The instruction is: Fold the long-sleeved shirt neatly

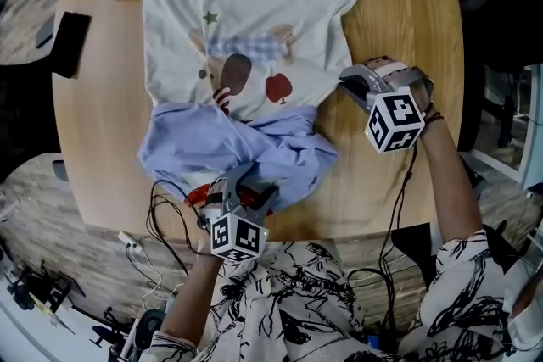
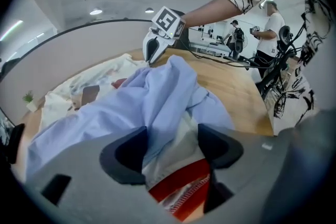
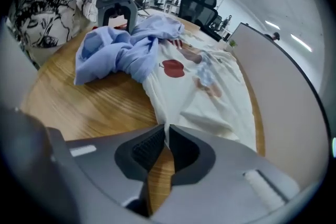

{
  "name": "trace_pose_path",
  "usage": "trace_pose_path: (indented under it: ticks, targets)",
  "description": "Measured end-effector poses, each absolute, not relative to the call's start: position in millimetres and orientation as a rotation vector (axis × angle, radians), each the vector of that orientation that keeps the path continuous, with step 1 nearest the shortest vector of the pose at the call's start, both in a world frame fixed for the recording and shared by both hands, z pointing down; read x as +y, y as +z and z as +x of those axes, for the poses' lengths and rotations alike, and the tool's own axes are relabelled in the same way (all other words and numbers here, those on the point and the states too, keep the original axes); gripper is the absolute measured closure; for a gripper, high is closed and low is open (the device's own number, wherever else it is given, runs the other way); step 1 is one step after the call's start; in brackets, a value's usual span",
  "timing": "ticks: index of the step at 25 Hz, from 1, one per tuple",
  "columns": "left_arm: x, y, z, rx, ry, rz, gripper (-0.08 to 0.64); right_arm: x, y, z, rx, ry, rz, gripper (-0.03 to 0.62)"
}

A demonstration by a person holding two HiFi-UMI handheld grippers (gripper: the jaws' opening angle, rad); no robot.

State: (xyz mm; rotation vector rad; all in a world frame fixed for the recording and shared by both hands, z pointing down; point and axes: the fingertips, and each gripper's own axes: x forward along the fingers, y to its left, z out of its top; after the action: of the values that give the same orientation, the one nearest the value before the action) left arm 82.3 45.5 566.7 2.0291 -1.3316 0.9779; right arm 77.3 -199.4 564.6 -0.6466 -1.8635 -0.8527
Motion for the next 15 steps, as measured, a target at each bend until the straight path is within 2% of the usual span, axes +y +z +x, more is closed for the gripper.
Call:
trace_pose_path:
  ticks: [5, 9, 15]
  targets:
    - [52.7, 542.2, 77.9, -1.348, 0.955, 2.063, 0.181, -190.1, 549.0, 92.8, -1.952, -0.655, -0.581, 0.399]
    - [75.1, 511.2, 43.9, -1.445, 0.955, 2.038, 0.170, -174.6, 515.8, 115.1, -2.148, -0.355, -0.437, 0.365]
    - [134.6, 491.2, -78.6, -1.615, 0.846, 1.806, 0.150, -129.9, 489.0, 150.9, -2.381, 0.243, -0.114, 0.304]
